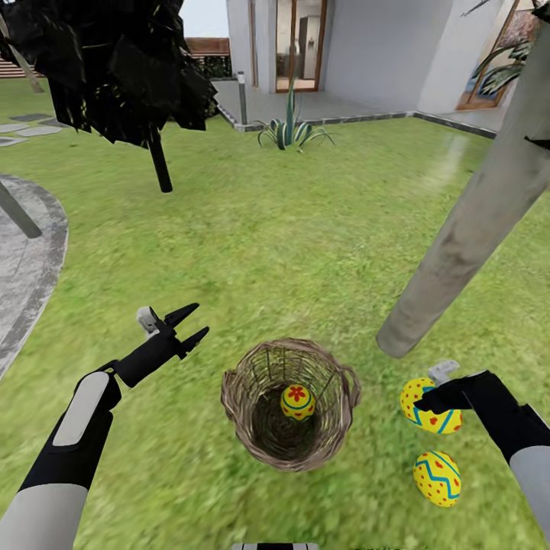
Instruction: Take the three Easter eggs out of the wicker basket on the lawn in the garden, then place them on the lawn next to a single tree (choose any tree) so that all three eggs are next to the same tree and none are left in the basket.
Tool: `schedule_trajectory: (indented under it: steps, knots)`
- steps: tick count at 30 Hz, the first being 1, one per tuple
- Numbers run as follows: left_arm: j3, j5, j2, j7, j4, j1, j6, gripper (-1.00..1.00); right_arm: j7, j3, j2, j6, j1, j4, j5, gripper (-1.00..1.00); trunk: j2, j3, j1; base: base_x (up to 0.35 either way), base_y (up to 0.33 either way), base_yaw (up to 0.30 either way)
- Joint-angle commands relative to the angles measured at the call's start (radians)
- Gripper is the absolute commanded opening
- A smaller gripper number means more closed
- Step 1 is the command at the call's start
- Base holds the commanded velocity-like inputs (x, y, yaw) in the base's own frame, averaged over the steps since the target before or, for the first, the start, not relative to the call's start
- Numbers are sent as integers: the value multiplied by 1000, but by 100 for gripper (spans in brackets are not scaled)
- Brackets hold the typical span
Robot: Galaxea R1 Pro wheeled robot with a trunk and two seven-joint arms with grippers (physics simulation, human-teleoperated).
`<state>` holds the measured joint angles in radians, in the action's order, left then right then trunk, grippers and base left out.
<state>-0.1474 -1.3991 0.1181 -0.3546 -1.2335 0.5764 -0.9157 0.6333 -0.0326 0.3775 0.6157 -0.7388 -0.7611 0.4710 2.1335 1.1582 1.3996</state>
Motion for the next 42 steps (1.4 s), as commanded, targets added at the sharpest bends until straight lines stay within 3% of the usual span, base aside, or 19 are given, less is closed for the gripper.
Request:
schedule_trajectory:
  steps: [1,5,7,9,15,18,21,24,26,28,30,32,36,39,42]
  knots:
    - [-1,3,0,-4,0,0,-5,100,10,-4,0,1,-1,-2,11,-100,0,0,0,0,0,-217]
    - [-1,1,1,-6,-2,0,-6,100,15,-11,2,-1,-1,-5,11,-100,0,-5,0,0,0,-217]
    - [-1,0,2,-8,-10,0,-7,100,18,-57,3,-2,-1,-7,11,-100,0,-7,0,0,0,-217]
    - [1,-1,2,-6,-13,0,-8,100,20,-79,6,-3,0,-8,12,-100,0,-10,0,0,0,-217]
    - [2,-1,0,-3,-17,0,-9,100,25,-89,12,-46,-1,-10,11,-100,0,-16,0,0,0,-217]
    - [46,0,0,8,-30,0,-9,100,24,-90,17,-49,-1,-10,11,-100,0,-20,0,0,0,-217]
    - [99,0,-5,85,-56,2,-8,100,23,-89,14,-50,-1,-9,11,-100,0,-23,0,0,0,-217]
    - [138,2,-44,125,-73,4,-7,100,20,-89,12,-73,-1,2,11,-100,0,-27,0,0,0,-217]
    - [188,4,-60,138,-76,10,-6,100,18,-89,9,-105,-1,7,10,-100,0,-29,0,0,0,-217]
    - [228,5,-80,190,-78,15,-6,100,17,-89,7,-116,-1,9,8,-100,0,-32,0,0,0,-217]
    - [252,5,-134,267,-79,15,-6,100,15,-89,5,-130,0,11,7,-100,0,-34,0,0,0,-217]
    - [268,5,-171,337,-78,16,-6,100,14,-89,2,-146,-1,26,6,-100,0,-36,0,0,0,-217]
    - [311,6,-183,365,-80,17,-3,100,1,-96,-8,-219,0,87,5,-100,0,-41,0,0,0,-220]
    - [314,6,-183,367,-78,17,4,100,-17,-156,-16,-227,0,90,-5,-100,0,-44,0,0,0,-223]
    - [316,6,-184,367,-78,16,4,100,-20,-170,-17,-228,1,91,-8,-100,0,-48,0,0,0,-223]
